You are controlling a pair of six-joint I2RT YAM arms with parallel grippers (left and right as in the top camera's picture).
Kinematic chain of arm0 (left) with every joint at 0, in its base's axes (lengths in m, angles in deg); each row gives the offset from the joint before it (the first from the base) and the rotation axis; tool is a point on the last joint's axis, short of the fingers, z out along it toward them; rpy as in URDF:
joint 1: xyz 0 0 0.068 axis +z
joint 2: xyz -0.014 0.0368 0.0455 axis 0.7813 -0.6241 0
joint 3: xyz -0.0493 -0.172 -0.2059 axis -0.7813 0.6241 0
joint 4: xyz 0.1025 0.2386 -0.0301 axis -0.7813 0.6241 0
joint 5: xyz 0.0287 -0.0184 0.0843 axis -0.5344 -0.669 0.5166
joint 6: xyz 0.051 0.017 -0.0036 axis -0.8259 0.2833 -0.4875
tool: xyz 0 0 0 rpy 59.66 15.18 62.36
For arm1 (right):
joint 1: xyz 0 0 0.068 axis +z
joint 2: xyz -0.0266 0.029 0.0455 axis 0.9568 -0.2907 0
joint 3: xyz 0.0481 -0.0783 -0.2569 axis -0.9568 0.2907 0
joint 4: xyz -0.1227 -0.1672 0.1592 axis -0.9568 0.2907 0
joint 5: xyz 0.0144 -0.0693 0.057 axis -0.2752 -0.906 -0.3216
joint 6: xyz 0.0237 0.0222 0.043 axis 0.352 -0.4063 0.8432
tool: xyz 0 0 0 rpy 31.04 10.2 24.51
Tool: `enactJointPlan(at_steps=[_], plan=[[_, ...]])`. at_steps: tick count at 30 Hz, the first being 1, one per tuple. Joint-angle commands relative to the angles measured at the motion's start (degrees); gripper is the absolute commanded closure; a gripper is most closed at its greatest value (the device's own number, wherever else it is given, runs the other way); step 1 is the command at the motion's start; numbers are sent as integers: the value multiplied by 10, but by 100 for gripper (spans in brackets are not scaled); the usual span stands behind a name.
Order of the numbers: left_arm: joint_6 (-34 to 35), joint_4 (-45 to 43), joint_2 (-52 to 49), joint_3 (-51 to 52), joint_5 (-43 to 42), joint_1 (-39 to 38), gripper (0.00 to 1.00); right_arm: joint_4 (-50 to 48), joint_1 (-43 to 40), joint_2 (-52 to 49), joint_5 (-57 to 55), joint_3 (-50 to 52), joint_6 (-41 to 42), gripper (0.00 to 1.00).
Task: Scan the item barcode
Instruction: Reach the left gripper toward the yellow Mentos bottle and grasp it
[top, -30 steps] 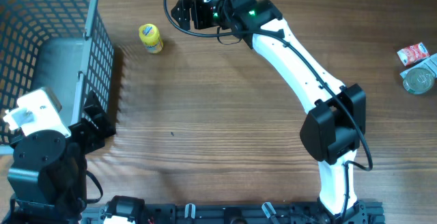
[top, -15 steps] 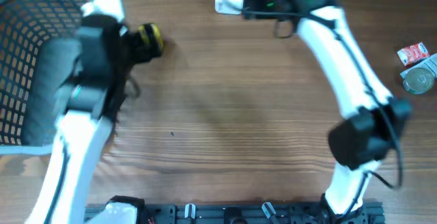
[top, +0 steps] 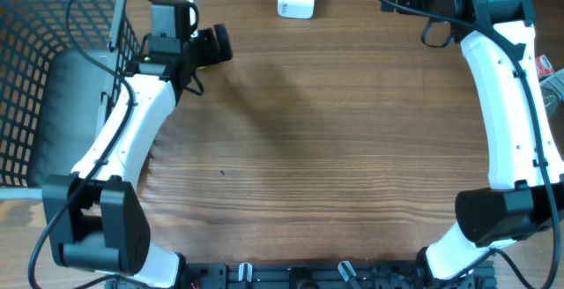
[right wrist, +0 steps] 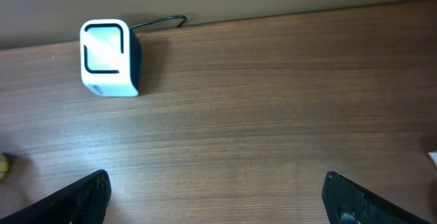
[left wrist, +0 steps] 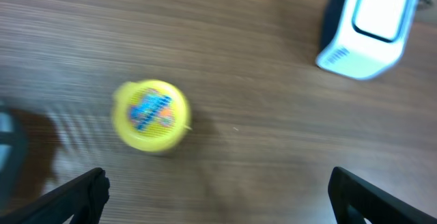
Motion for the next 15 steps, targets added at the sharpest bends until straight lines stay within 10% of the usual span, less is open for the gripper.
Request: enactJointPlan(at_steps=[1,15], plan=[[20,-10,-6,-1,49,16,0,0,3,-5,30,-1,-6,0],[20,-110,-119,-1,47,21,0,5,3,-5,30,-1,-7,0]])
